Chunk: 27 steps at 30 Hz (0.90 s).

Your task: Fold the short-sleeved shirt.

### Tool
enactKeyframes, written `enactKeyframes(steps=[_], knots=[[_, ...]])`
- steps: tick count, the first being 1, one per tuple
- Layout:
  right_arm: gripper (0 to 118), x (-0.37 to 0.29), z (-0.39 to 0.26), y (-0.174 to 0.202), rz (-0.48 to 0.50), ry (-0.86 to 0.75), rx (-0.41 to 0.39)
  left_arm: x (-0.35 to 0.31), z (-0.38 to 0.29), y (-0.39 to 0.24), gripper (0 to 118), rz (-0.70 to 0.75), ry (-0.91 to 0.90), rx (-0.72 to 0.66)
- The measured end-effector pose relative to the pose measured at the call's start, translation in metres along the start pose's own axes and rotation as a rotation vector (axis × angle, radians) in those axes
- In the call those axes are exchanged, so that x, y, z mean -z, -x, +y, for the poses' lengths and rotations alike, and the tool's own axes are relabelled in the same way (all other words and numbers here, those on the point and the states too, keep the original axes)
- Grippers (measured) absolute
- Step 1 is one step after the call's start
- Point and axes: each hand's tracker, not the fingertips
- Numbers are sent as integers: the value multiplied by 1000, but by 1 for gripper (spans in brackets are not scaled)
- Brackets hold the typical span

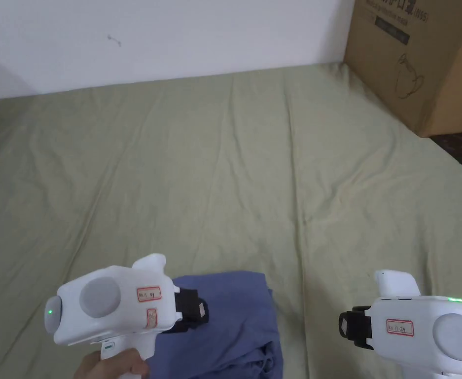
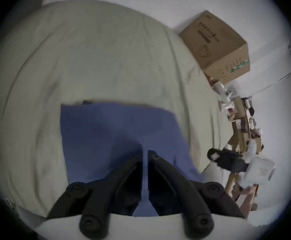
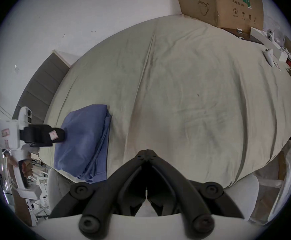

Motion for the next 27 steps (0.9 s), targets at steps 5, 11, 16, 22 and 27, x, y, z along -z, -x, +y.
enactKeyframes(steps=[5, 11, 16, 22, 27], knots=[[0, 4, 0, 4, 7, 11, -5, 21, -17, -26, 6, -112, 60, 68], [0, 2, -2, 0, 9, 13, 0, 41, -20, -71, 6, -118, 93, 144], [0, 0, -5, -5, -6, 18, 10, 65, -35, -102, 6, -131, 152, 229], [0, -10, -6, -3, -13, 13, 9, 78, -59, -116, 6, -177, 210, 316], [0, -21, 13, 15, 36, -25, -27, 15, -33, -89, 6, -317, 73, 219]])
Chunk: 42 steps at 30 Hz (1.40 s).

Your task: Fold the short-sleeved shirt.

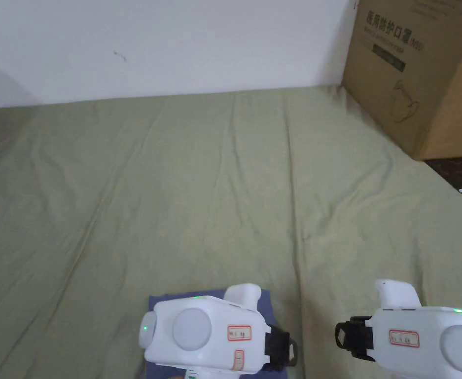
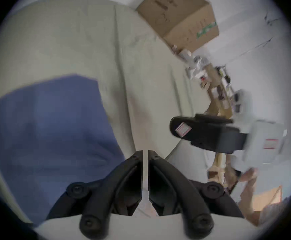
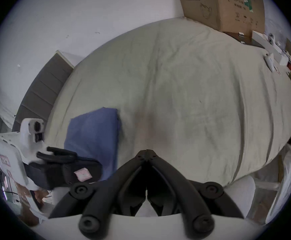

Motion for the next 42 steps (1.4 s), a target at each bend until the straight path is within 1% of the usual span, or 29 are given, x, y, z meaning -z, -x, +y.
enactKeyframes(steps=[2, 4, 5, 7, 10, 11, 13, 14, 15, 16, 17, 18, 19, 20, 21, 23, 24, 25, 26, 29, 31, 34, 35, 36, 37, 38, 39, 40, 42], knots=[[0, -3, 14, 19, 52, -25, -33, -39, 7, 14, 6, 6, -86, -27], [0, -3, 27, 44, 111, -39, -92, -80, 6, 39, 6, -4, -166, -61], [0, -1, 33, 55, 136, -39, -118, -96, 4, 53, 6, -15, -193, -121], [0, 9, 42, 83, 175, -27, -179, -128, -6, 84, 6, -14, -270, -198], [0, 41, 43, 115, 226, 50, -251, -156, -27, 125, 6, 28, -336, -311], [0, 55, 40, 122, 230, 82, -271, -161, -34, 135, 6, 25, -346, -334], [0, 85, 31, 131, 193, 166, -298, -165, -48, 149, 6, 25, -336, -371], [0, 102, 25, 133, 181, 201, -320, -164, -55, 156, 6, 23, -335, -367], [0, 113, 19, 134, 151, 240, -311, -163, -61, 162, 6, 17, -338, -382], [0, 123, 13, 133, 128, 260, -322, -160, -66, 173, 6, 6, -338, -403], [0, 129, 9, 132, 122, 265, -332, -158, -68, 180, 6, -5, -331, -413], [0, 130, 7, 128, 138, 257, -301, -153, -71, 185, 7, -28, -316, -434], [0, 130, 9, 125, 154, 255, -254, -147, -72, 190, 11, -64, -298, -440], [0, 129, 12, 122, 171, 254, -225, -142, -71, 194, 18, -99, -279, -450], [0, 128, 15, 121, 176, 265, -217, -136, -70, 195, 29, -116, -273, -463], [0, 124, 16, 120, 178, 263, -232, -121, -66, 203, 80, -134, -258, -481], [0, 124, 16, 121, 176, 264, -244, -112, -63, 207, 99, -146, -251, -499], [0, 124, 14, 123, 172, 261, -247, -106, -58, 209, 117, -155, -239, -507], [0, 124, 14, 124, 168, 258, -249, -100, -56, 212, 118, -162, -239, -509], [0, 123, 13, 124, 164, 253, -260, -78, -49, 221, 118, -256, -251, -564], [0, 124, 14, 122, 171, 255, -249, -53, -44, 221, 118, -349, -240, -608], [0, 123, 15, 117, 192, 257, -201, -27, -34, 208, 118, -411, -176, -550], [0, 121, 16, 115, 194, 256, -194, -24, -32, 205, 116, -374, -159, -540], [0, 118, 16, 115, 194, 251, -193, -25, -29, 202, 101, -357, -144, -526], [0, 113, 17, 114, 192, 245, -191, -32, -28, 200, 43, -343, -151, -524], [0, 107, 18, 114, 192, 236, -194, -35, -28, 203, 27, -289, -148, -526], [0, 102, 19, 113, 189, 221, -196, -33, -30, 207, 26, -186, -119, -534], [0, 96, 22, 113, 187, 205, -196, -33, -32, 213, 26, -198, -103, -566], [0, 89, 28, 112, 185, 190, -193, -46, -35, 218, 26, -235, -115, -569]])
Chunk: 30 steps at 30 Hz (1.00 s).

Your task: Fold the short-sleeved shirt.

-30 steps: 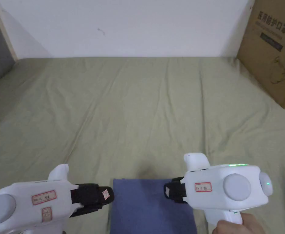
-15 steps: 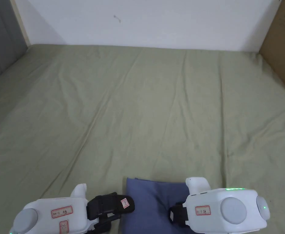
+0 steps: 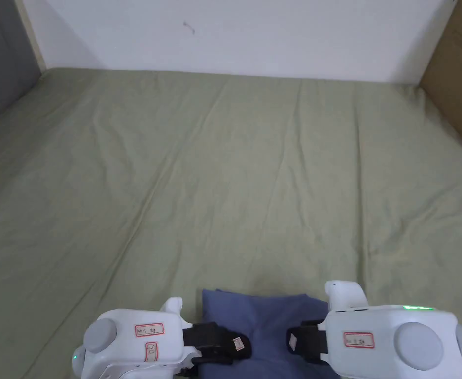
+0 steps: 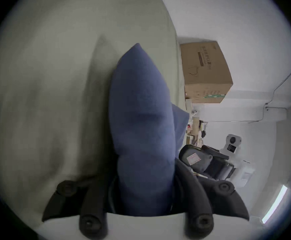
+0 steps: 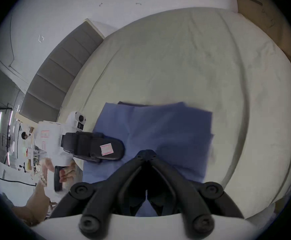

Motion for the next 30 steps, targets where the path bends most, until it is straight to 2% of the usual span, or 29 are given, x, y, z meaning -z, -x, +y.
enactKeyframes(steps=[2, 5, 8, 14, 20, 21, 24, 25, 26, 27, 29, 30], knots=[[0, -7, 3, 0, -13, -25, -4, -15, 1, -6, 26, 33, -23, 43], [0, -13, 9, -1, -29, -50, -1, -59, 14, -15, 26, 165, -55, 143], [0, -12, 16, -3, -46, -59, 15, -117, 33, -22, 26, 390, -109, 247], [0, 7, 23, -3, -57, -47, 52, -227, 85, -4, 26, 897, -173, 310], [0, 33, 25, 12, -57, 15, 19, -273, 117, 22, 27, 1347, -158, 353], [0, 37, 26, 14, -56, 24, 12, -275, 120, 27, 32, 1399, -147, 376], [0, 45, 26, 17, -50, 39, 14, -268, 125, 40, 92, 1559, -121, 467], [0, 47, 27, 17, -46, 43, 20, -266, 125, 40, 104, 1624, -116, 483], [0, 48, 26, 17, -41, 41, 23, -264, 124, 41, 105, 1663, -128, 496], [0, 48, 26, 17, -38, 43, 27, -265, 123, 38, 105, 1640, -157, 488], [0, 47, 25, 17, -32, 45, 25, -272, 120, 26, 105, 1554, -231, 411], [0, 46, 24, 16, -32, 46, 22, -274, 116, 20, 105, 1458, -234, 357]])
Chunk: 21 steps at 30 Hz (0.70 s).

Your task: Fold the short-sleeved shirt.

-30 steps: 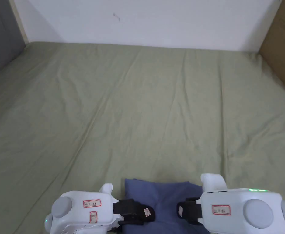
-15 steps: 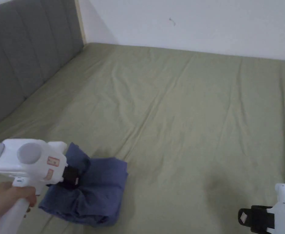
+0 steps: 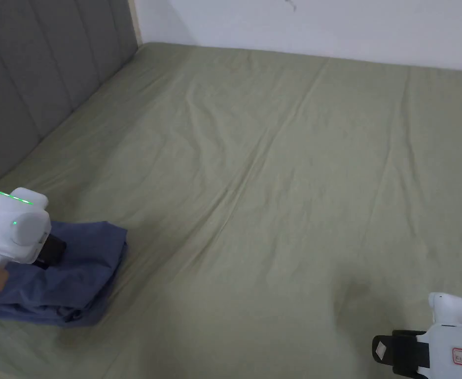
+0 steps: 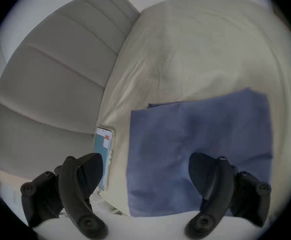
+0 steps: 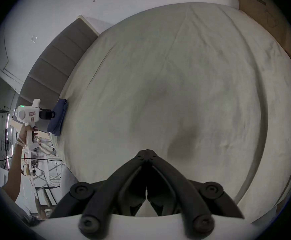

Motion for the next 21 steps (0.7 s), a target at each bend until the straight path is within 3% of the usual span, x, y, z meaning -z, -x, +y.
enactKeyframes(steps=[4, 5, 6, 7, 8, 12, 16, 21], knots=[[0, -11, -5, -9, 7, -19, 14, -45, -4, 5, 102, -119, -125, -126], [0, -14, -7, -12, 16, -27, 24, -60, -8, 1, 94, -180, -154, -163], [0, -18, -9, -13, 21, -32, 30, -77, -12, -2, 76, -250, -173, -190], [0, -21, -11, -15, 21, -39, 34, -91, -17, -7, 35, -326, -199, -204], [0, -25, -13, -17, 21, -46, 33, -102, -23, -12, 5, -389, -219, -226], [0, -44, -26, -23, 26, -79, 39, -148, -46, -53, 0, -531, -289, -237], [0, -64, -40, -30, 38, -120, 51, -186, -72, -100, 0, -569, -324, -240], [0, -99, -46, -25, -66, -257, -13, -237, -94, -152, 0, -403, -483, -189]])
